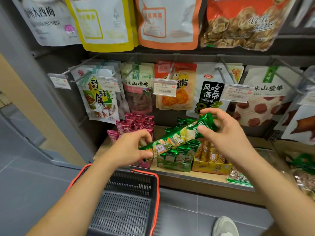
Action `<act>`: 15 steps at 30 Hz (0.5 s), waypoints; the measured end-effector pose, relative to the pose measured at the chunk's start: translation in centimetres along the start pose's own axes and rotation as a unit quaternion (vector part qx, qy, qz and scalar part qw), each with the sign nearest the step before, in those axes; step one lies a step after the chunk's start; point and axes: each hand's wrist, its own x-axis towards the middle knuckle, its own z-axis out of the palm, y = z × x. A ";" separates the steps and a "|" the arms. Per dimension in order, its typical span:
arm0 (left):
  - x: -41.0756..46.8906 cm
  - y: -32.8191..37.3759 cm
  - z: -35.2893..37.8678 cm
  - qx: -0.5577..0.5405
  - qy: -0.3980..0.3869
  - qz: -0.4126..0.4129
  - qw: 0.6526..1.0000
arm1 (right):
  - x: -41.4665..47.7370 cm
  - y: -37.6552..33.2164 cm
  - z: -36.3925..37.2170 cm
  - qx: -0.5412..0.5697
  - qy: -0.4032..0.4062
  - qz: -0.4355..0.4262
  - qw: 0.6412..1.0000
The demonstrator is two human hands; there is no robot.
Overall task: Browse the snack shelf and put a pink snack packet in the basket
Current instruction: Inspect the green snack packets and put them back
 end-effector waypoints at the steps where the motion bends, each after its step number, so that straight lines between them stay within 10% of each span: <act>1: 0.1 0.1 0.4 0.050 -0.006 0.008 0.999 | -0.1 -0.2 0.4 -0.029 0.015 -0.030 0.999; 5: 0.6 0.7 1.1 0.150 0.007 0.089 0.985 | -0.9 -1.0 2.2 -0.114 0.051 -0.150 0.981; 10: 0.1 4.2 -0.5 -0.035 0.093 0.210 0.973 | -0.9 -1.6 4.8 -0.151 0.006 -0.266 0.952; 15: -0.4 2.9 -3.5 -0.031 0.184 0.185 0.965 | 1.9 -0.8 5.0 -0.115 -0.131 -0.135 0.975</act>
